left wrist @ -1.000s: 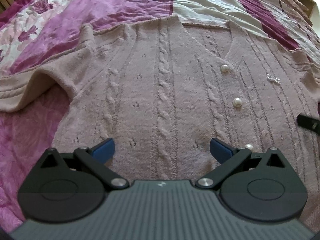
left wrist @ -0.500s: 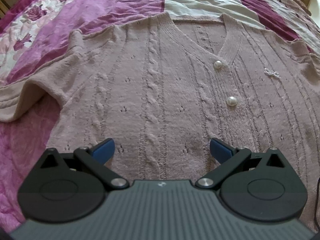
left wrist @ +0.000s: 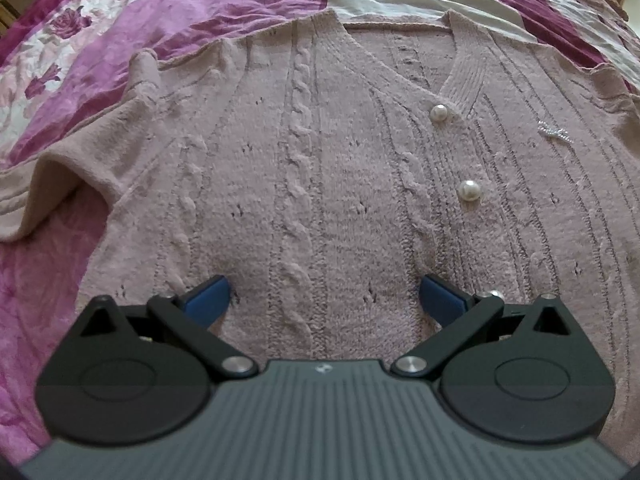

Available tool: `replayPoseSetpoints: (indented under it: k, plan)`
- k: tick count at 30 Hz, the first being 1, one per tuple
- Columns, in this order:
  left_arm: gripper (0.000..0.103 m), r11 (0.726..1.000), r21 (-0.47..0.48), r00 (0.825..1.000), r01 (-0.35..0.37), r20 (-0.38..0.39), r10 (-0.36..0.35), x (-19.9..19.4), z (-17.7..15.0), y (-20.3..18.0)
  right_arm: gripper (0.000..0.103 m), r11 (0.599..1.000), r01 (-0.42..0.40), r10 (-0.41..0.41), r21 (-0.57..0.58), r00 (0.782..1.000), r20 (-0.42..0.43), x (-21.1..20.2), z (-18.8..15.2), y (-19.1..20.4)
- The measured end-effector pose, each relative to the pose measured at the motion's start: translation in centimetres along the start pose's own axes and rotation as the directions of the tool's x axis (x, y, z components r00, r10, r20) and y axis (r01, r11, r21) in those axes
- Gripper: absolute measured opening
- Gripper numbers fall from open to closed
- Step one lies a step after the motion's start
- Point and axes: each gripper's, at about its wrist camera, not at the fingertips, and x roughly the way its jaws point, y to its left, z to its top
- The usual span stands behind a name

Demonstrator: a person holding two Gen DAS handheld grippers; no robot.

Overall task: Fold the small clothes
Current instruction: 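Move the right gripper to a cardigan sleeve cuff and close on it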

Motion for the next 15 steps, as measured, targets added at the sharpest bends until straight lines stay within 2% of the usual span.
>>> replayPoseSetpoints:
  k: [4,11,15]
  plan:
    - [0.103,1.0,0.008,1.0,-0.005,0.008,0.005,0.2,-0.3,-0.1,0.103,0.997,-0.038,0.037,0.063,0.999,0.02,1.8,0.8,-1.3]
    - [0.103,1.0,0.012,1.0,0.0,0.021,-0.001,0.3,-0.5,-0.1,0.103,0.999,-0.037,0.035,0.036,0.998,0.048,4.2,2.5,-1.0]
    - [0.103,1.0,0.02,1.0,0.0,0.028,-0.001,0.3,-0.7,-0.2,0.103,0.996,-0.043,0.037,0.073,0.996,0.086,5.1,3.2,-1.0]
